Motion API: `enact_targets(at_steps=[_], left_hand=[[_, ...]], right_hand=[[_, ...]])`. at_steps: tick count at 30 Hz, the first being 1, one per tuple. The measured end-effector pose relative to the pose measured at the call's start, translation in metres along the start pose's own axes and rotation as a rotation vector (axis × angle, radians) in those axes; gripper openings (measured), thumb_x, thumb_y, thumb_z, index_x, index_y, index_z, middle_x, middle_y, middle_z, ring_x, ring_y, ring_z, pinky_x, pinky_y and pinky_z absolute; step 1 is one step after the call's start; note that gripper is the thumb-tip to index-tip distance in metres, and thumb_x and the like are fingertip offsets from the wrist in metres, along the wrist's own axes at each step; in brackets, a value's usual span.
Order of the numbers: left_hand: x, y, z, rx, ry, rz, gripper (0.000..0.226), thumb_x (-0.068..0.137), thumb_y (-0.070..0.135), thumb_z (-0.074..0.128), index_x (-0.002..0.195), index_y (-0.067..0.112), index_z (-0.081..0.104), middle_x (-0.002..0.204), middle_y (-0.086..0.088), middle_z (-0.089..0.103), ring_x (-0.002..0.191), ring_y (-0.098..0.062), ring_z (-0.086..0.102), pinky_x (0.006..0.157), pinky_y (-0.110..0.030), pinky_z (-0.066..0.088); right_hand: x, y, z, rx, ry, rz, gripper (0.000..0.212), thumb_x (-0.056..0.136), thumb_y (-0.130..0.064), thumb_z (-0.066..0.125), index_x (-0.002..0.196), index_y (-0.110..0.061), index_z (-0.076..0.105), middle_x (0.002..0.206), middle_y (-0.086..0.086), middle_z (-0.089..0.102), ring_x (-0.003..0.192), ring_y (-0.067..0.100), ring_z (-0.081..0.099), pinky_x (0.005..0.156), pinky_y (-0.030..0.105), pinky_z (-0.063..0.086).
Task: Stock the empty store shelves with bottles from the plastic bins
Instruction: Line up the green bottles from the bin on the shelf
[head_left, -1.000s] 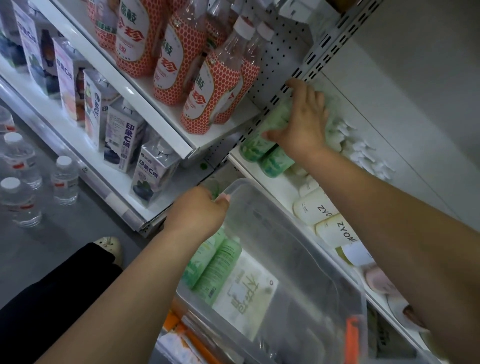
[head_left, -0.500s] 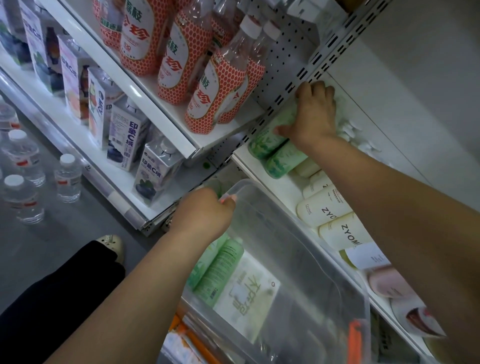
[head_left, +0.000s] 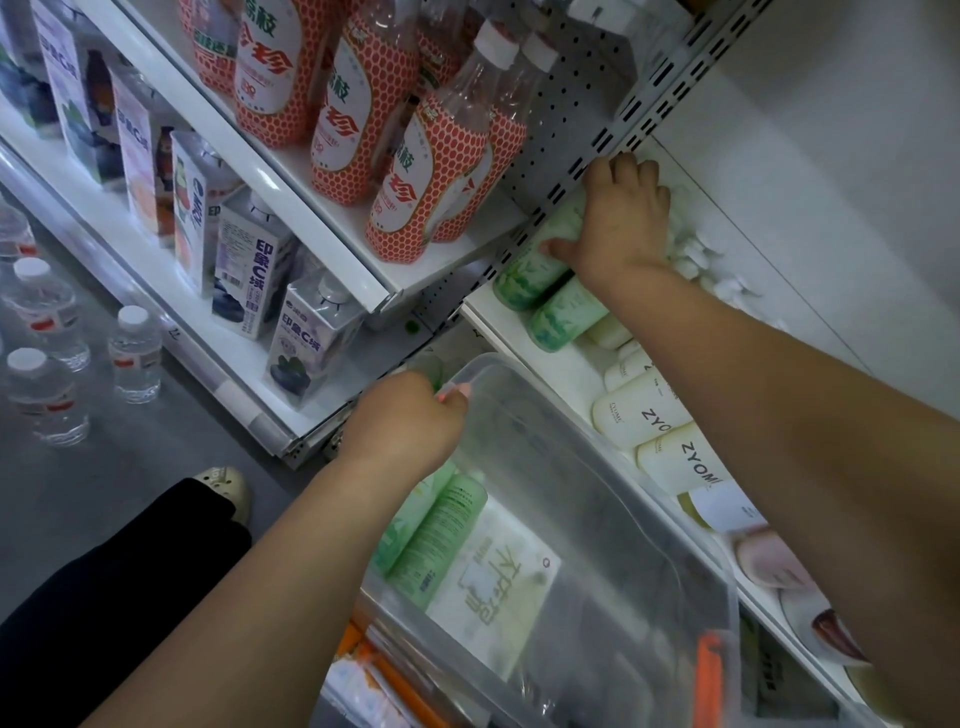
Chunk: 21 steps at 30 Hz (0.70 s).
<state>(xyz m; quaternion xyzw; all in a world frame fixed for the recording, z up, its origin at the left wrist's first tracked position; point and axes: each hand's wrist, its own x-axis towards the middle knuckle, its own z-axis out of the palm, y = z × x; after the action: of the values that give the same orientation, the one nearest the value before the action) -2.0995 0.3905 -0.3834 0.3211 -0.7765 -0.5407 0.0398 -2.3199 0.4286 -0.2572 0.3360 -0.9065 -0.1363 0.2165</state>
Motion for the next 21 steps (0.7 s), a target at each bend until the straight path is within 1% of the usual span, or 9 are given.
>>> enact_targets(at_steps=[5, 10, 11, 13, 15, 16, 18, 21], left_hand=[[-0.002, 0.0, -0.002, 0.002, -0.001, -0.005, 0.044, 0.099, 0.05, 0.049, 0.093, 0.009, 0.062, 0.087, -0.005, 0.062, 0.086, -0.029, 0.059, 0.073, -0.032, 0.046], [-0.003, 0.001, -0.001, 0.029, 0.001, -0.01, 0.041, 0.1, 0.05, 0.047, 0.092, 0.012, 0.06, 0.078, 0.002, 0.056, 0.081, -0.026, 0.055, 0.068, -0.03, 0.04], [-0.003, 0.001, -0.001, 0.032, 0.002, -0.008, 0.042, 0.1, 0.05, 0.047, 0.091, 0.011, 0.06, 0.078, 0.001, 0.057, 0.08, -0.026, 0.055, 0.067, -0.03, 0.04], [-0.003, 0.002, 0.0, 0.037, 0.005, -0.004, 0.043, 0.1, 0.05, 0.047, 0.092, 0.011, 0.061, 0.079, 0.0, 0.058, 0.074, -0.022, 0.053, 0.062, -0.03, 0.038], [-0.002, 0.002, -0.001, 0.038, 0.006, -0.002, 0.044, 0.1, 0.05, 0.047, 0.092, 0.01, 0.061, 0.078, -0.001, 0.058, 0.068, -0.016, 0.051, 0.058, -0.028, 0.037], [-0.002, 0.002, -0.001, 0.037, 0.004, -0.003, 0.044, 0.1, 0.05, 0.047, 0.091, 0.009, 0.061, 0.078, -0.001, 0.058, 0.067, -0.015, 0.05, 0.059, -0.028, 0.037], [-0.002, 0.003, 0.0, 0.036, -0.005, -0.005, 0.043, 0.1, 0.049, 0.047, 0.089, 0.01, 0.061, 0.079, -0.003, 0.06, 0.071, -0.02, 0.053, 0.063, -0.03, 0.04], [-0.003, 0.002, 0.003, 0.057, -0.004, -0.013, 0.041, 0.099, 0.051, 0.047, 0.081, 0.015, 0.055, 0.077, -0.002, 0.058, 0.08, -0.028, 0.058, 0.066, -0.031, 0.042]], right_hand=[[-0.001, 0.003, 0.001, -0.005, -0.003, -0.012, 0.08, 0.071, -0.047, 0.084, 0.131, -0.01, 0.046, 0.139, 0.015, 0.046, 0.129, 0.036, 0.039, 0.103, 0.045, 0.034], [-0.001, 0.003, 0.003, -0.03, 0.004, -0.015, 0.082, 0.072, -0.051, 0.082, 0.133, -0.012, 0.045, 0.14, 0.014, 0.045, 0.128, 0.036, 0.04, 0.103, 0.046, 0.034], [-0.002, 0.003, 0.003, -0.029, 0.013, -0.015, 0.084, 0.072, -0.052, 0.082, 0.136, -0.012, 0.044, 0.142, 0.014, 0.044, 0.128, 0.036, 0.041, 0.104, 0.046, 0.033], [-0.01, 0.004, 0.006, -0.001, 0.061, -0.024, 0.097, 0.068, -0.054, 0.084, 0.144, -0.015, 0.038, 0.148, 0.013, 0.04, 0.132, 0.035, 0.039, 0.108, 0.045, 0.031], [-0.025, 0.008, 0.008, 0.037, 0.153, -0.037, 0.111, 0.064, -0.057, 0.085, 0.152, -0.017, 0.03, 0.154, 0.011, 0.035, 0.137, 0.033, 0.036, 0.115, 0.044, 0.027], [-0.033, 0.01, 0.01, 0.045, 0.199, -0.03, 0.115, 0.064, -0.057, 0.085, 0.154, -0.016, 0.026, 0.156, 0.011, 0.033, 0.139, 0.032, 0.034, 0.117, 0.045, 0.025], [-0.047, 0.016, 0.013, 0.062, 0.25, 0.042, 0.122, 0.063, -0.058, 0.085, 0.157, -0.013, 0.02, 0.159, 0.012, 0.028, 0.143, 0.033, 0.03, 0.121, 0.047, 0.02], [-0.062, 0.026, 0.019, 0.093, 0.221, 0.203, 0.134, 0.058, -0.063, 0.086, 0.157, -0.01, 0.014, 0.161, 0.016, 0.022, 0.145, 0.036, 0.026, 0.122, 0.049, 0.015]])
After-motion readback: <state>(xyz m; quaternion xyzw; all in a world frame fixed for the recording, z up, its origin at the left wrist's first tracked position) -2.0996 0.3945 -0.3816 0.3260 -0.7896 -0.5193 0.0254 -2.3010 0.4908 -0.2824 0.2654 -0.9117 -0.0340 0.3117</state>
